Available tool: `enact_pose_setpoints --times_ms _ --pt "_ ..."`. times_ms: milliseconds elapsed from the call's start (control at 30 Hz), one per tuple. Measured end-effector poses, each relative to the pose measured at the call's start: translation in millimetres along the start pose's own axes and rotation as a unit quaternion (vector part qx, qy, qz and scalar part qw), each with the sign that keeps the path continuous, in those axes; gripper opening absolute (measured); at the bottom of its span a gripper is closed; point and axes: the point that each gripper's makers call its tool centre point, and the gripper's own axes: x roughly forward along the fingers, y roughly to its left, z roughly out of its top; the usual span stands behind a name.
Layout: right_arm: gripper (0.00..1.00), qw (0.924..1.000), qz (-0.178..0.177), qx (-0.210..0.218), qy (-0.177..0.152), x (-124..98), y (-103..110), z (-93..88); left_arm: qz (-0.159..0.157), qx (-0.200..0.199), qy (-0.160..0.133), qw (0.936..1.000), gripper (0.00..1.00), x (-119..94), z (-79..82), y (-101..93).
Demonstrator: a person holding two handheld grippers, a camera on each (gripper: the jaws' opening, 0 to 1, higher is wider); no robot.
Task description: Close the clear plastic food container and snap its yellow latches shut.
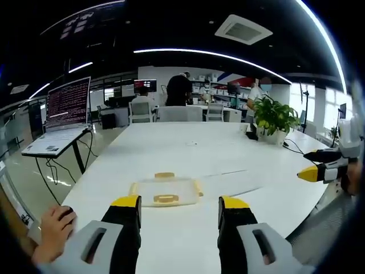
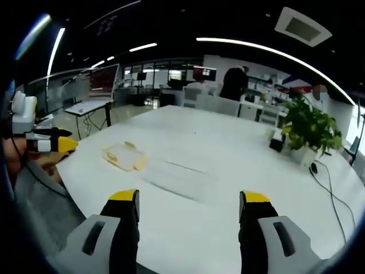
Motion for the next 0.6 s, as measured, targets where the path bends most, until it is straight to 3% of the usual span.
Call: enact_pose_setpoints --times_ms 600 --pt "0.68 1.0000 0.003 -0.001 0.007 0.8 1.9 -2.3 -0.001 0.000 0.001 1.0000 0.49 -0.1 -0.4 -0.6"
